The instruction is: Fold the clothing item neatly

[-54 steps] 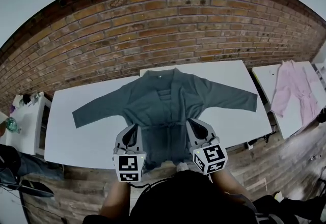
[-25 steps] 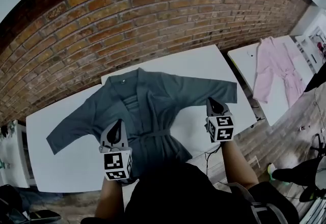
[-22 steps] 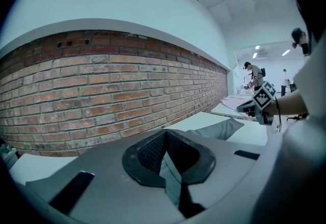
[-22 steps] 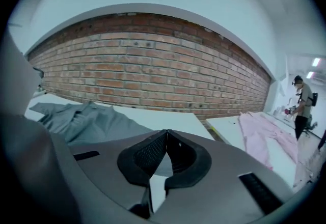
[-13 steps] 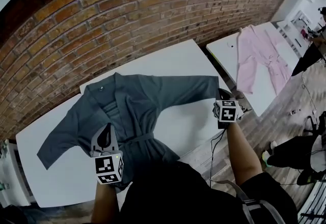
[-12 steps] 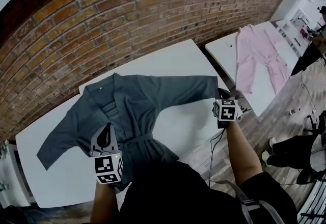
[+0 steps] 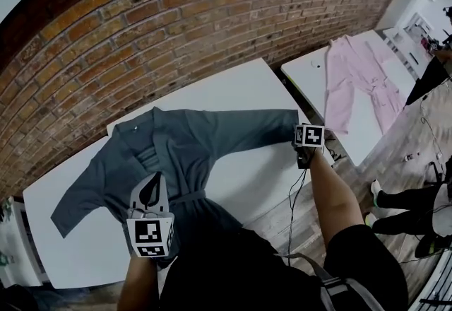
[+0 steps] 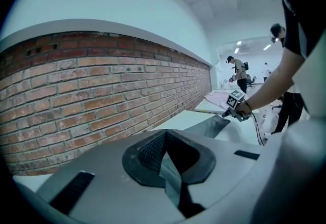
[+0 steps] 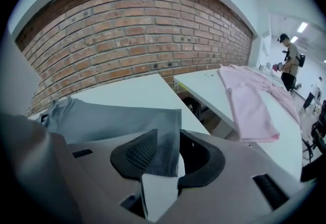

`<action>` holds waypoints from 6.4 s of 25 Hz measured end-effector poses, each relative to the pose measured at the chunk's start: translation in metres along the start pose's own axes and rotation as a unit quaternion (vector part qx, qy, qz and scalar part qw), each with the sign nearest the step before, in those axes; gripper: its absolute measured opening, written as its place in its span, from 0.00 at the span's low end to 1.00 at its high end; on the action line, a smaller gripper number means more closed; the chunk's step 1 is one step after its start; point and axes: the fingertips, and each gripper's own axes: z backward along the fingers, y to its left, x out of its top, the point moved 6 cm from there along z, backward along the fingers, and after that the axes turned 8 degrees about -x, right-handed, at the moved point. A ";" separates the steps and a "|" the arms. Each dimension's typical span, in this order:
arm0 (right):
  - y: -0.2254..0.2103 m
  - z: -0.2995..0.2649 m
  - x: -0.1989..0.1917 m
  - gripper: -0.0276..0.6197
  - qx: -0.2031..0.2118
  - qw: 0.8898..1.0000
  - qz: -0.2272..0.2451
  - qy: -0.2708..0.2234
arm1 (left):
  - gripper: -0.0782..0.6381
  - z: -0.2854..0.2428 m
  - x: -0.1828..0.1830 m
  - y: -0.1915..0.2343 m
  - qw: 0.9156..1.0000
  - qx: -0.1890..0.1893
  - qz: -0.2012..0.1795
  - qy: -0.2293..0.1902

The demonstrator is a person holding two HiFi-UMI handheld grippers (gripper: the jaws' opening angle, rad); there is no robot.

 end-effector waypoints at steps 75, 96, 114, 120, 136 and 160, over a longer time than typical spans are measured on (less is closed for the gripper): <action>0.352 0.158 0.083 0.08 0.290 0.939 0.162 -0.090 | 0.10 0.103 -0.101 0.061 0.977 0.139 0.151 0.055; 0.568 0.112 -0.012 0.08 0.340 0.923 0.183 0.007 | 0.10 0.198 -0.160 0.129 0.960 0.191 0.184 0.093; 0.533 0.175 -0.027 0.12 0.459 0.885 0.074 -0.018 | 0.10 0.193 -0.170 0.141 0.965 0.168 0.179 0.094; 0.490 0.203 -0.025 0.05 0.406 0.900 0.115 -0.113 | 0.10 0.188 -0.170 0.142 0.964 0.171 0.180 0.094; 0.504 0.236 -0.051 0.05 0.416 0.889 0.153 -0.117 | 0.10 0.265 -0.211 0.229 0.893 0.344 0.242 0.163; 0.541 0.251 -0.056 0.05 0.379 0.907 0.139 -0.119 | 0.10 0.342 -0.355 0.410 0.846 0.364 0.245 0.304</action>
